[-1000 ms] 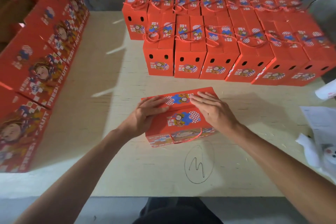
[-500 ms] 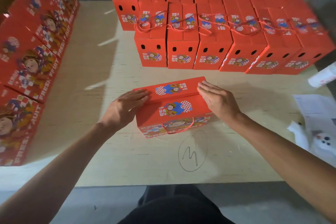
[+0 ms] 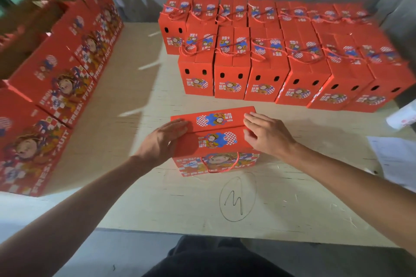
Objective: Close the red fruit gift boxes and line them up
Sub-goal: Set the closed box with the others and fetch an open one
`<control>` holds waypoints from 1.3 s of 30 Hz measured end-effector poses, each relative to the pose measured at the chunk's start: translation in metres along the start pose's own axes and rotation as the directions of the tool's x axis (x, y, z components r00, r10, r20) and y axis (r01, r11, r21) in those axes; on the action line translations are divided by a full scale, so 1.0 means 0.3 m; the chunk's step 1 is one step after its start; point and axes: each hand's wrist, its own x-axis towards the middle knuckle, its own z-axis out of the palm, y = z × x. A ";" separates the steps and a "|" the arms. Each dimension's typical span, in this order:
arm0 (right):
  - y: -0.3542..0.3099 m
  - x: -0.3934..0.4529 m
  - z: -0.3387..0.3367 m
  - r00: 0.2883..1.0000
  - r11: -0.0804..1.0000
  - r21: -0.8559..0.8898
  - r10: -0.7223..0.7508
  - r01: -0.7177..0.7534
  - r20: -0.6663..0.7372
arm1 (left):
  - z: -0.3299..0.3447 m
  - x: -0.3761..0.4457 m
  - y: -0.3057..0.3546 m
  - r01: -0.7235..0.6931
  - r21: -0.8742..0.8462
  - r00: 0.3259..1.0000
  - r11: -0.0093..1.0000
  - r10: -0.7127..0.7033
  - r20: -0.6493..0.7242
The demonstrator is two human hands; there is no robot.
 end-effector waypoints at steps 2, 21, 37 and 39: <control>-0.015 -0.020 0.026 0.983 0.977 0.133 0.177 -0.169 -0.049 | 0.030 0.015 0.027 0.187 -0.135 0.977 0.973 -0.199 -0.083; -0.023 0.003 0.131 0.541 0.160 0.624 0.686 -0.765 0.486 | 0.176 0.116 0.069 0.597 -0.746 0.597 0.294 -0.785 0.168; -0.018 0.115 0.164 0.149 -0.017 0.685 0.972 -0.728 0.183 | 0.316 0.075 0.242 0.410 -0.870 0.415 0.275 -0.905 -0.090; -0.101 0.099 0.190 0.090 -0.118 0.791 0.973 -0.600 0.213 | 0.329 0.062 0.273 0.386 -0.874 0.408 0.296 -0.904 -0.126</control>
